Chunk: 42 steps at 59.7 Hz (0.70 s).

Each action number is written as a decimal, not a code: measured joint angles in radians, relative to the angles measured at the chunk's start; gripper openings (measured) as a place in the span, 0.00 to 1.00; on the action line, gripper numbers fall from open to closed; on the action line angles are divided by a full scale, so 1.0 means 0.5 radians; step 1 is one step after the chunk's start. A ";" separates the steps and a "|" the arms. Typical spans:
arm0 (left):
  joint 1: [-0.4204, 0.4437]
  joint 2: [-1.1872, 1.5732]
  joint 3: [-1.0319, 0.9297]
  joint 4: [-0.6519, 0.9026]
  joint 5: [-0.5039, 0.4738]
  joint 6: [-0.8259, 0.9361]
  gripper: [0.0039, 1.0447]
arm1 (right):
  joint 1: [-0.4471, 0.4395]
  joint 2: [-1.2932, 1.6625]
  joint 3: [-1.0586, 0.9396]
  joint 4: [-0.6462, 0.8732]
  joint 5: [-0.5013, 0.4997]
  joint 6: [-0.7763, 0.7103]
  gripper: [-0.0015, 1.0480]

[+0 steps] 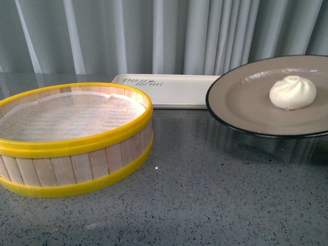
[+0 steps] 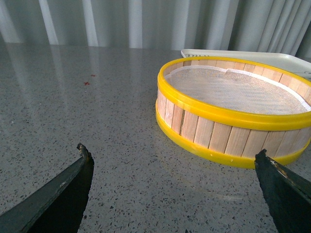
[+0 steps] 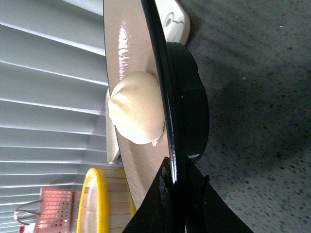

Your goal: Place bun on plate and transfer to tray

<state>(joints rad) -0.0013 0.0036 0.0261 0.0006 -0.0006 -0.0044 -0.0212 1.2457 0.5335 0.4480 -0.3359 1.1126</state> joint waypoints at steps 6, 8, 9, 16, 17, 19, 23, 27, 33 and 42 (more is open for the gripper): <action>0.000 0.000 0.000 0.000 0.000 0.000 0.94 | -0.005 -0.003 -0.005 0.107 -0.021 0.082 0.02; 0.000 0.000 0.000 0.000 0.000 0.000 0.94 | -0.008 -0.003 -0.009 0.143 -0.031 0.115 0.02; 0.000 0.000 0.000 0.000 0.000 0.000 0.94 | -0.010 -0.002 -0.011 0.156 -0.035 0.134 0.02; 0.000 0.000 0.001 0.000 0.000 0.000 0.94 | -0.027 0.037 -0.021 0.296 -0.047 0.278 0.02; 0.000 0.000 0.000 0.000 0.000 -0.001 0.94 | -0.027 0.043 -0.021 0.309 -0.047 0.291 0.02; 0.000 0.000 0.000 0.000 0.000 0.000 0.94 | -0.030 0.064 -0.019 0.340 -0.039 0.330 0.02; 0.000 0.000 0.000 0.000 0.000 0.000 0.94 | -0.030 0.142 0.011 0.383 -0.011 0.424 0.02; 0.000 0.000 0.000 0.000 0.000 0.000 0.94 | -0.027 0.208 0.056 0.383 0.015 0.487 0.02; 0.000 0.000 0.000 0.000 0.000 0.000 0.94 | -0.005 0.371 0.197 0.382 0.065 0.594 0.02; 0.000 0.000 0.000 0.000 0.000 0.000 0.94 | 0.026 0.568 0.435 0.357 0.087 0.667 0.02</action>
<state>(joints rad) -0.0013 0.0036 0.0261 0.0006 -0.0006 -0.0044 -0.0082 1.5295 0.7509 0.6266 -0.2924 1.4460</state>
